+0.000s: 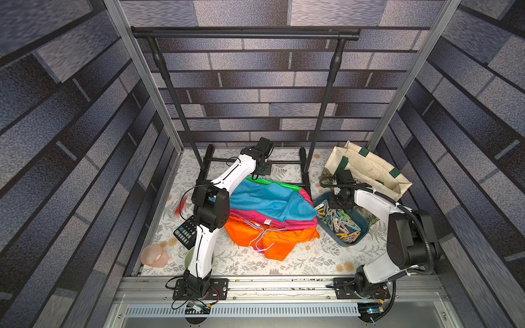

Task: Use clothespins to secure the t-shirt on both sides of the hanger
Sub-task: Pick up the hanger from the basket, then adjust the clothespins at the storage box.

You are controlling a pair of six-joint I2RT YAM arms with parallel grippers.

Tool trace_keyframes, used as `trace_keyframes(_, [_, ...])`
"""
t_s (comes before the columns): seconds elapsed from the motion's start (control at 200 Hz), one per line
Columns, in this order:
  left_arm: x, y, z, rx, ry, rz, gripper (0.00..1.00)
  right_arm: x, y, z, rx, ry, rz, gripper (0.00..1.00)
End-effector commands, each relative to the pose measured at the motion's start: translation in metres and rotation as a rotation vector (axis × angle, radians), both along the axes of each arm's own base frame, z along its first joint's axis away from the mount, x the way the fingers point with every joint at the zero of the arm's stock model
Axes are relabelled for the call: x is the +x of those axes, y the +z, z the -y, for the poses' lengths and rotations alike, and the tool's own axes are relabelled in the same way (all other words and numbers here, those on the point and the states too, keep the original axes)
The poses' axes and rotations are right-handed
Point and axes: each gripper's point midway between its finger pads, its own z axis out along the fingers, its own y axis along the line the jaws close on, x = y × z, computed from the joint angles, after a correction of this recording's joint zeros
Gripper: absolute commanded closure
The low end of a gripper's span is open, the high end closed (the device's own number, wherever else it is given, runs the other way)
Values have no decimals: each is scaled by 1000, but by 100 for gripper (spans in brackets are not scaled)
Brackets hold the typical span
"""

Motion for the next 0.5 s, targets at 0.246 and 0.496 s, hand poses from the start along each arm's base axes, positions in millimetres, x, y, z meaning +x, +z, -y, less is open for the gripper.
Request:
trace_keyframes(0.246, [-32,91,-11,-112,12,154,98,-6,-19,-12,81,-70,-39,59])
trace_keyframes(0.496, [-43,114,-16,-150,14,214,98,-33,-19,-17,183,-185,-52,61])
